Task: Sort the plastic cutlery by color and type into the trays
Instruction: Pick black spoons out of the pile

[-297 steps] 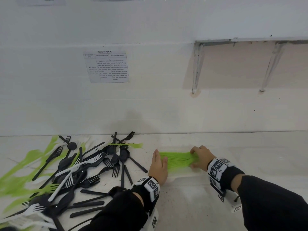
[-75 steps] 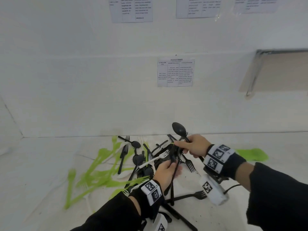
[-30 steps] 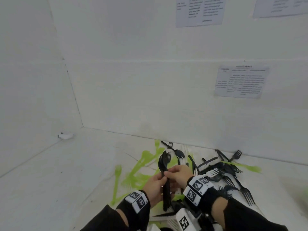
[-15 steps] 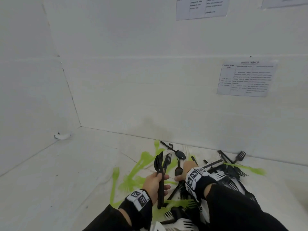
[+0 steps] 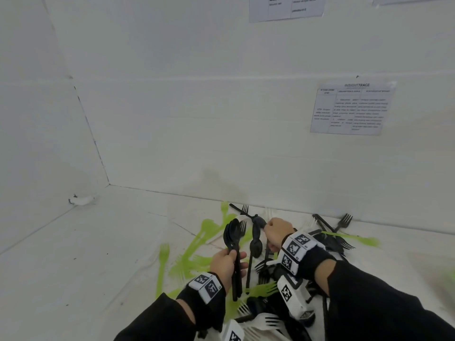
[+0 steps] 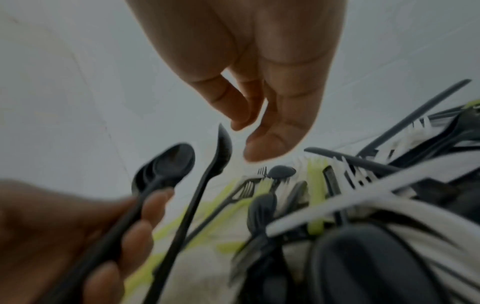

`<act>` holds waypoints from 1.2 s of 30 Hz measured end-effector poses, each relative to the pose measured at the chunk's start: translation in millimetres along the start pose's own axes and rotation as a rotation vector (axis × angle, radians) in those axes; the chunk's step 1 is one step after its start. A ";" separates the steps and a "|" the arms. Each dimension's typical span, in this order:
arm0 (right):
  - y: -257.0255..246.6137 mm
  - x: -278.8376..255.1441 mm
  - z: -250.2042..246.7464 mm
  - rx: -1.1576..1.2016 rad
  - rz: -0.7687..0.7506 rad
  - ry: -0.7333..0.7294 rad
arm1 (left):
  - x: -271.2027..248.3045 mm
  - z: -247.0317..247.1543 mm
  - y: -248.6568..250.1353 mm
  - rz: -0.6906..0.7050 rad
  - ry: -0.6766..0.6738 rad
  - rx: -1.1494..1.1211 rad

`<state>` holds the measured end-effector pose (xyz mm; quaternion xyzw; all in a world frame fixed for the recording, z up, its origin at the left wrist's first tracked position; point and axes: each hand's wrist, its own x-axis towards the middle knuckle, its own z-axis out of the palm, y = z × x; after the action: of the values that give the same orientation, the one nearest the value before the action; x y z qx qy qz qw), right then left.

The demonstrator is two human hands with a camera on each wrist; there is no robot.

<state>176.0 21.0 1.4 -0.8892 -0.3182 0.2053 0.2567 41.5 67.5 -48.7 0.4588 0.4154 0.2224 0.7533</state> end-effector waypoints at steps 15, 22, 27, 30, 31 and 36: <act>-3.7 -3.1 38.3 -0.251 0.017 -0.213 | 2.4 -10.8 -8.2 -0.010 0.073 -0.026; 1.5 -16.3 39.1 0.191 -0.007 -0.036 | 2.5 -4.0 -11.9 0.047 0.074 -0.037; 1.9 -29.1 53.9 0.354 -0.051 -0.062 | 4.2 0.4 -14.9 0.071 0.038 -0.010; 4.4 -30.4 58.8 0.350 -0.072 -0.033 | 6.1 -1.5 -16.4 0.086 0.055 0.024; 5.7 -30.8 59.7 0.355 -0.075 -0.021 | 6.2 -2.2 -17.0 0.091 0.056 0.030; 8.0 -35.3 61.0 0.493 0.007 -0.052 | 6.8 -4.3 -20.7 0.098 0.085 0.013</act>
<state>122.4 11.9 -44.0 -0.7953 -0.2618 0.3003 0.4570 40.7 64.6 -70.7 0.4735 0.4255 0.2754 0.7203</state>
